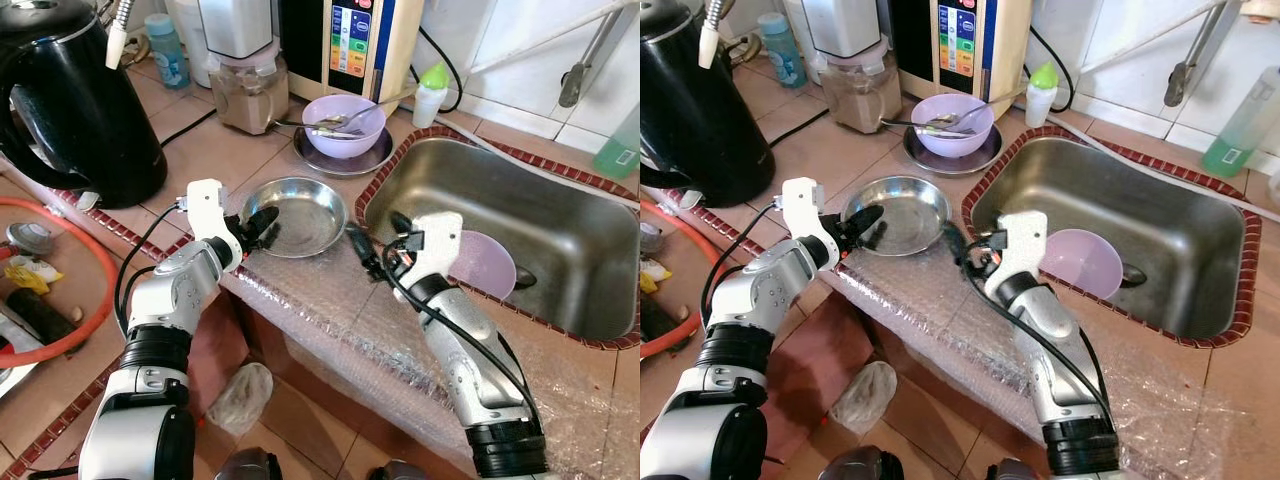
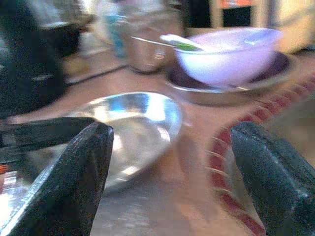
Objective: Kitchen organization
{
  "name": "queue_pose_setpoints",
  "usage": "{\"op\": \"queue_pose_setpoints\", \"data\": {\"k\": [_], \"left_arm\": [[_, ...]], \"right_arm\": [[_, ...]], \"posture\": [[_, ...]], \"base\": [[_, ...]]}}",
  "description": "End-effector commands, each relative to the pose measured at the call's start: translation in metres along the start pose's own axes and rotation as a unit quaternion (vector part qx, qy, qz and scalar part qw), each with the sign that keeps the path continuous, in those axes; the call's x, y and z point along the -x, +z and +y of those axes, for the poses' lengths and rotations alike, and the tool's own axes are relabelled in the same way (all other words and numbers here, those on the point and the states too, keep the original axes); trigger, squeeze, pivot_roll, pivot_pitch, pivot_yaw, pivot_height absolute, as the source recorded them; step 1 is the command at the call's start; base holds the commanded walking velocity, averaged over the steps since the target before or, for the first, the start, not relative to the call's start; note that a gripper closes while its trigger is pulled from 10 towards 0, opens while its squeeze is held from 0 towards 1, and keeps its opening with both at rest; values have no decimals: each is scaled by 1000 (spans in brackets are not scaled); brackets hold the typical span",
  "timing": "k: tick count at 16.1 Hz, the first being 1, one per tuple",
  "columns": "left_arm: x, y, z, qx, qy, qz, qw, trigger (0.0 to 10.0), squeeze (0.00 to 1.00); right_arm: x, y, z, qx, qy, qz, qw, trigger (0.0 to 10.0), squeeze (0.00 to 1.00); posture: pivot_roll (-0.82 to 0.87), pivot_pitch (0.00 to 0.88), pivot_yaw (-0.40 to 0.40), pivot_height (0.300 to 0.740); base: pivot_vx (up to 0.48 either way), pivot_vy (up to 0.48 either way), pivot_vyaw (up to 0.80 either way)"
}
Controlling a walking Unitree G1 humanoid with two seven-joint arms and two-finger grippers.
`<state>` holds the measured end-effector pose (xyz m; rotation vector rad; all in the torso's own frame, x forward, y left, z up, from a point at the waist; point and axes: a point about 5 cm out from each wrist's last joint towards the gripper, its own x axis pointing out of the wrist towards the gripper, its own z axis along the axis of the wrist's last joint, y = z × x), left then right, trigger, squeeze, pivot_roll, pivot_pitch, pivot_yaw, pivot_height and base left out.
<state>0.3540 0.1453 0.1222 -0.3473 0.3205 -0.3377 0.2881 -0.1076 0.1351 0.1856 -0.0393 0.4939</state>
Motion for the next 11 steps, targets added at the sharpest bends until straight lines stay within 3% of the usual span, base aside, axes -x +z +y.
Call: {"op": "queue_pose_setpoints", "data": {"k": [1,5,7,11], "left_arm": [[0,-1,2,-5,9,7,1000,0,0],[-2,-1,2,-2,11,0,1000,0,0],[-3,10,1,-11,21,-46,999,0,0],[-3,26,-12,-7,-14,-124,992,0,0]], "right_arm": [[2,3,2,1,13,-2,1000,10000,0],[2,7,4,-10,30,-2,1000,10000,0],[5,5,9,-11,65,12,998,10000,0],[2,6,-1,-1,27,8,1000,10000,0]], "posture": [[-76,0,27,740],[-86,0,30,740],[-93,0,33,740],[-97,0,32,740]], "base": [[0,0,0],[0,0,0],[0,0,0],[0,0,0]]}}
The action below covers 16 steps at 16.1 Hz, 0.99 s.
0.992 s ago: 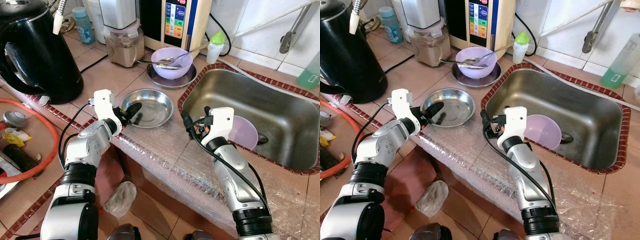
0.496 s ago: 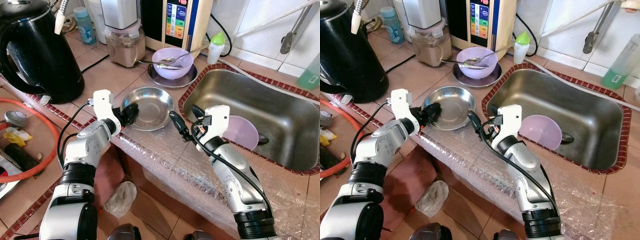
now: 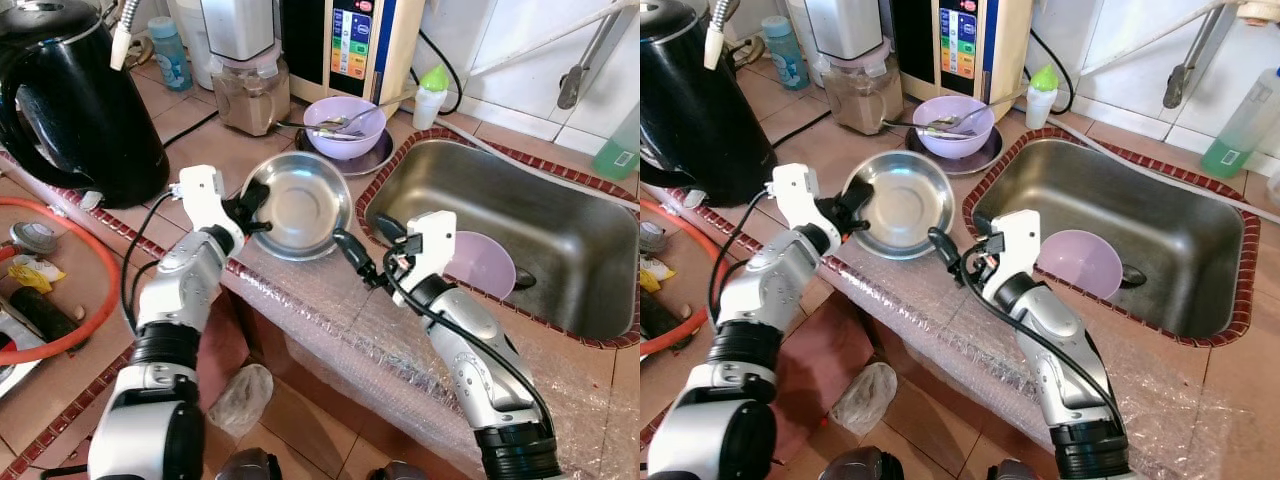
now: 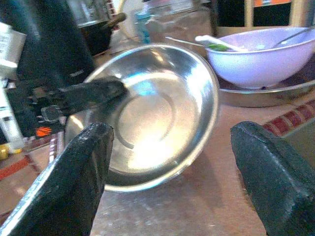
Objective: Kitchen organization
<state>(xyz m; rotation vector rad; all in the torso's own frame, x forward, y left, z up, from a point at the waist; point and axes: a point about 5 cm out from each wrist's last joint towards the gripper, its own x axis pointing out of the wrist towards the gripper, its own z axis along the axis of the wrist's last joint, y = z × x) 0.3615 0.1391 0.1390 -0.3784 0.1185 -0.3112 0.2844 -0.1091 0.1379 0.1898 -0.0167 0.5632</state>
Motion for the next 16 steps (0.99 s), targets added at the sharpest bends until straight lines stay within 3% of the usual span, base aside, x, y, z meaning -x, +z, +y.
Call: {"op": "queue_pose_setpoints", "data": {"k": [1,8,9,10,16], "left_arm": [[-1,10,-6,-5,-23,-29,999,0,0],[3,21,-31,22,-118,-95,988,0,0],[4,21,-36,22,-138,-96,986,0,0],[5,17,-42,11,-156,-88,984,0,0],[8,13,-50,1,-188,-85,978,0,0]], "right_arm": [[-2,3,-4,8,-14,-6,1000,10000,0],[-12,6,-14,25,-66,-11,997,10000,0],[-14,6,-18,24,-85,-11,996,7176,0],[-17,7,-24,1,-116,-14,993,0,0],[-23,13,-34,-77,-156,-26,984,0,0]], "posture": [[-95,0,30,740],[-92,0,28,740],[-92,0,28,740],[-92,0,28,740],[-95,0,34,740]], "base": [[0,0,0],[0,0,0],[0,0,0],[0,0,0],[0,0,0]]}}
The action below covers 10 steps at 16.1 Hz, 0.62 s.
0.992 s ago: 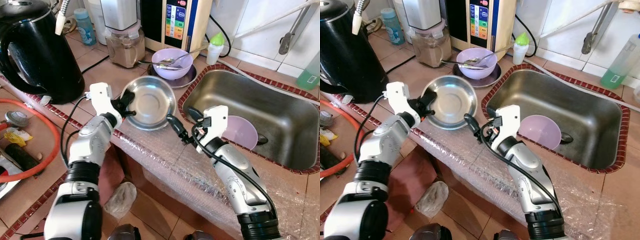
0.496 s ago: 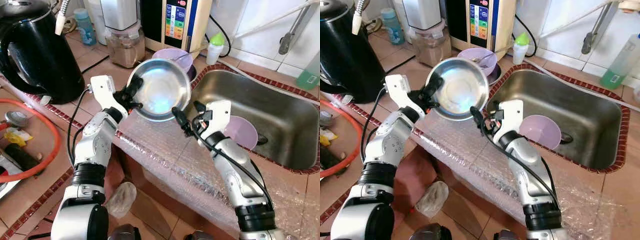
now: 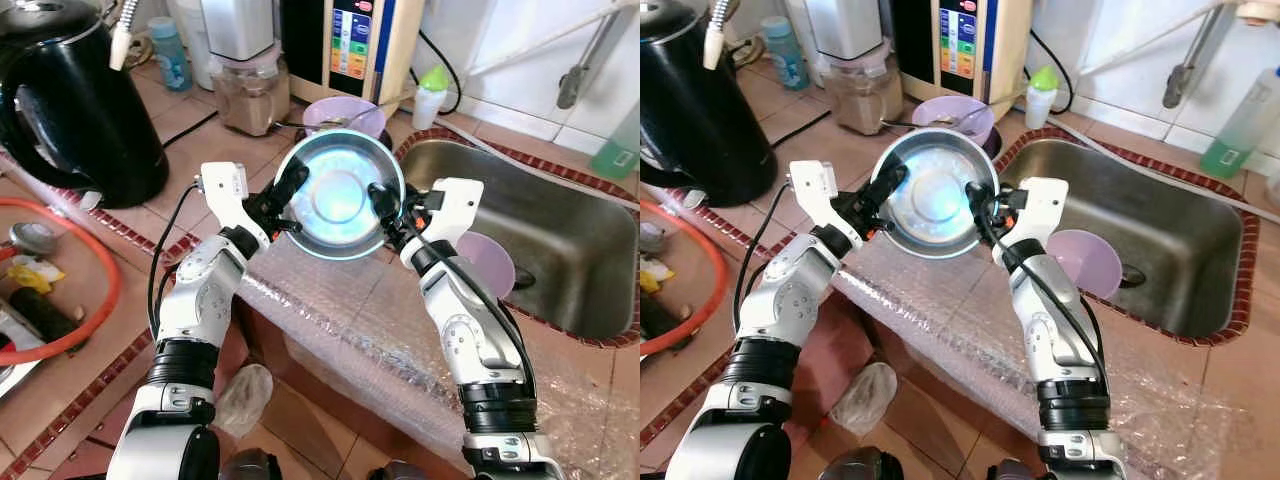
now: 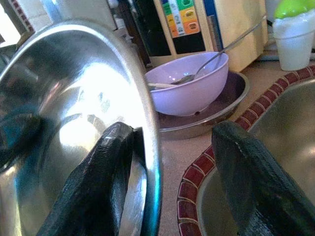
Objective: Kitchen organization
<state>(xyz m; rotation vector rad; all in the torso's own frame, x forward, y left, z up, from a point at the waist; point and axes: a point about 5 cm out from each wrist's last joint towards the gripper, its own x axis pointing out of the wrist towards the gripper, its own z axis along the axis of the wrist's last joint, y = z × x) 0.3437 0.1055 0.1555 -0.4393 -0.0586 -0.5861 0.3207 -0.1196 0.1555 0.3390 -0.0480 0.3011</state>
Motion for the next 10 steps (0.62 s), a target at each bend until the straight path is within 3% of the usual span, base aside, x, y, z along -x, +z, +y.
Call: {"op": "queue_pose_setpoints", "data": {"k": [1,6,10], "left_arm": [[-4,12,-10,-12,-40,-22,999,0,0],[-5,13,-9,-23,-32,-28,999,0,0],[-4,14,-6,-23,-22,-30,999,0,0]], "right_arm": [[1,-6,-12,-10,-35,22,999,0,0],[2,-8,-20,-11,-58,38,998,0,0],[4,-16,-18,-27,-24,72,997,0,0]], "posture": [[-95,0,34,740],[-99,0,31,740],[-99,0,30,740]], "base": [[0,0,0],[0,0,0],[0,0,0]]}}
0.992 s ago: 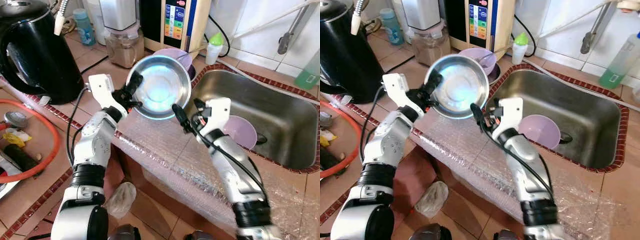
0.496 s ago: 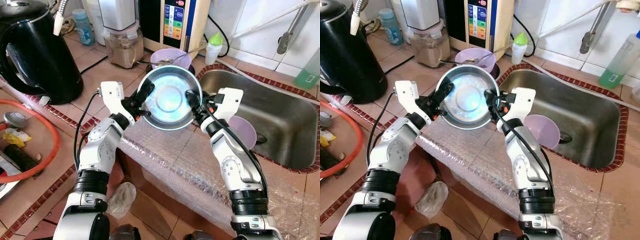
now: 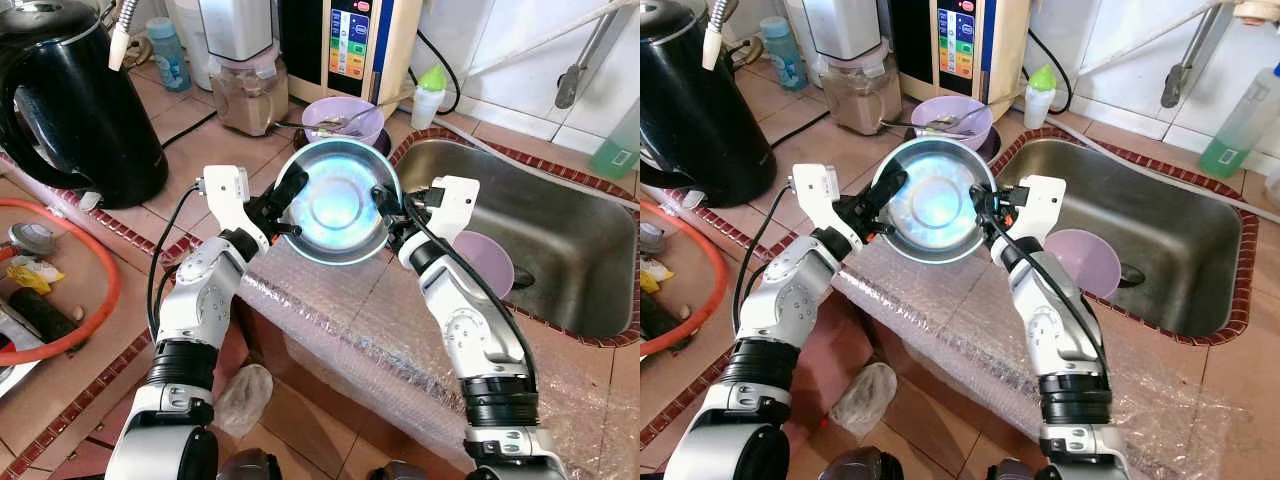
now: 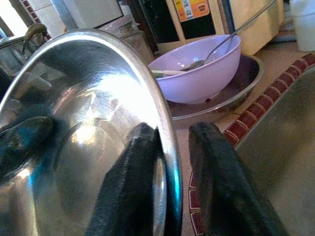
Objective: Kitchen organization
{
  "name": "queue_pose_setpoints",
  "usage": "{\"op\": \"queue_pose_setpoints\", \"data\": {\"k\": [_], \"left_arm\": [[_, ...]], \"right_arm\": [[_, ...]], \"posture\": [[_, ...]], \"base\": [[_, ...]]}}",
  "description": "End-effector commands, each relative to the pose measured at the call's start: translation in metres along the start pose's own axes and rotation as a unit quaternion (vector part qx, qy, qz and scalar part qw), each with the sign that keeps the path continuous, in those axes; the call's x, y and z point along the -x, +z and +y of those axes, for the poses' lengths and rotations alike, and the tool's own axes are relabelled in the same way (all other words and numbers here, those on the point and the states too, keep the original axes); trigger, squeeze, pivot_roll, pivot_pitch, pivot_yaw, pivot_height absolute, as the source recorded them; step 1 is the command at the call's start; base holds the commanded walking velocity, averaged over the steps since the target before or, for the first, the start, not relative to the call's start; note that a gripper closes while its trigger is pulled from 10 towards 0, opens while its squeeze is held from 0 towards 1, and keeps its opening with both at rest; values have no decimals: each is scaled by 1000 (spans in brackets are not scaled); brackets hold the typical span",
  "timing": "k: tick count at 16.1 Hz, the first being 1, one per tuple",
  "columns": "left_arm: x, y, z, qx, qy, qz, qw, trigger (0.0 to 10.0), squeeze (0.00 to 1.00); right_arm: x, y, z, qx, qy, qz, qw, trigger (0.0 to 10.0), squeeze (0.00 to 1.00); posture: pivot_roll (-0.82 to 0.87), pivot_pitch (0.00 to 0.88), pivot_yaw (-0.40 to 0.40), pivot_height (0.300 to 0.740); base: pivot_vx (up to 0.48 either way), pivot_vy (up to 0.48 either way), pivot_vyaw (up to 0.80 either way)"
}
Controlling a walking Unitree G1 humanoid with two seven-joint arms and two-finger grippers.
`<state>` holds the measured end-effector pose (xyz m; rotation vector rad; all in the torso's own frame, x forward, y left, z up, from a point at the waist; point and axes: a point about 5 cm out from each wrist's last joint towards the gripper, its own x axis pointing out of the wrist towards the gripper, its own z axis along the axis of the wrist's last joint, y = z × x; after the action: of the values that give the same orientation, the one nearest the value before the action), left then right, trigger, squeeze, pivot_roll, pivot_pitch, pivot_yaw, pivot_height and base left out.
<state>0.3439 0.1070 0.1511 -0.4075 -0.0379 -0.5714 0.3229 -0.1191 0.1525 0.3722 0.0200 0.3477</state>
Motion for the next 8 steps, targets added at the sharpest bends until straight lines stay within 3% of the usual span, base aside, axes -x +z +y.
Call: {"op": "queue_pose_setpoints", "data": {"k": [1,8], "left_arm": [[-5,17,-8,-10,-30,-43,999,0,0],[-5,18,-6,-18,-19,-42,999,0,0]], "right_arm": [[6,-14,-16,-10,-27,48,998,0,0],[9,-25,-15,-9,3,95,995,0,0]], "posture": [[-99,0,29,740],[-95,0,26,740]], "base": [[0,0,0],[0,0,0]]}}
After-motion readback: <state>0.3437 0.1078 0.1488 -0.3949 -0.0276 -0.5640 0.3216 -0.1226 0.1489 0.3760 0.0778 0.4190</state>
